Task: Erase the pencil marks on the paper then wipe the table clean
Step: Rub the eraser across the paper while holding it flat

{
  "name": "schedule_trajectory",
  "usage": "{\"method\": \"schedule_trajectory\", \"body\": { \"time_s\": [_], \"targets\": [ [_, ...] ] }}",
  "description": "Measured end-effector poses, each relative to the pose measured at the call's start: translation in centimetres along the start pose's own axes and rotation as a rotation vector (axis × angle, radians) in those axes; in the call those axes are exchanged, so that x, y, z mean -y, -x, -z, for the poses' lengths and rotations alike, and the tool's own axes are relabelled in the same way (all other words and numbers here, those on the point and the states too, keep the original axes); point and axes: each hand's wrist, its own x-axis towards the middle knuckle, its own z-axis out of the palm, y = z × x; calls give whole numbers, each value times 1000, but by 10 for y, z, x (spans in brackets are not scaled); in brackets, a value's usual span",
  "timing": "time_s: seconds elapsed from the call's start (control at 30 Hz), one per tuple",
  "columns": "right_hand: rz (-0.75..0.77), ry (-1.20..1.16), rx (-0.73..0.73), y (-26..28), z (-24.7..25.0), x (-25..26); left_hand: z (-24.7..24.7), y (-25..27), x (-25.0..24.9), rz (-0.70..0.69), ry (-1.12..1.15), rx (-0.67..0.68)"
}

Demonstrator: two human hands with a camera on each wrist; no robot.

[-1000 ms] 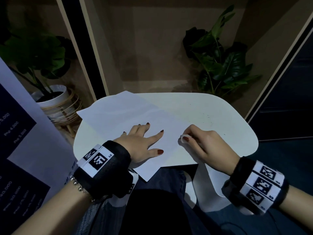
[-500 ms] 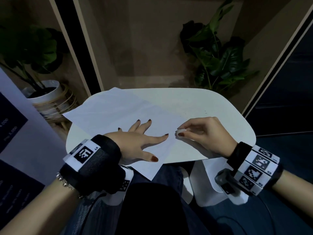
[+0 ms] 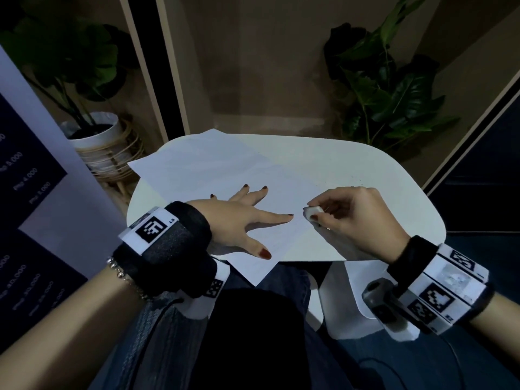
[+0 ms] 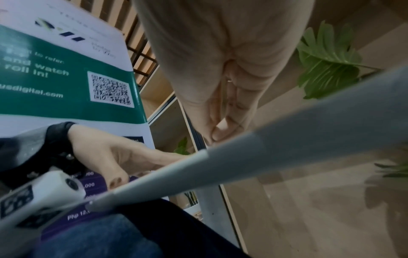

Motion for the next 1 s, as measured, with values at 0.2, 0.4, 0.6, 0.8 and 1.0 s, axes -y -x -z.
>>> {"method": "schedule_trajectory", "body": {
  "time_s": [0.2,0.4,0.6,0.8,1.0],
  "targets": [
    [37,-8,-28,1,-3,5,-4,-1,1,-8,4,-13],
    [181,-32,105,12,-7,24,-5,1,0,-1,-25,-15],
    [158,164,-49,0,-4,11,-5,1,-3,23,5,3],
    [201,-23,162,18,-10,35,-5,2,-3,21,-18,12],
    [178,168,7,-1,-5,15,-7,1,-5,40,-33,18]
  ]
}}
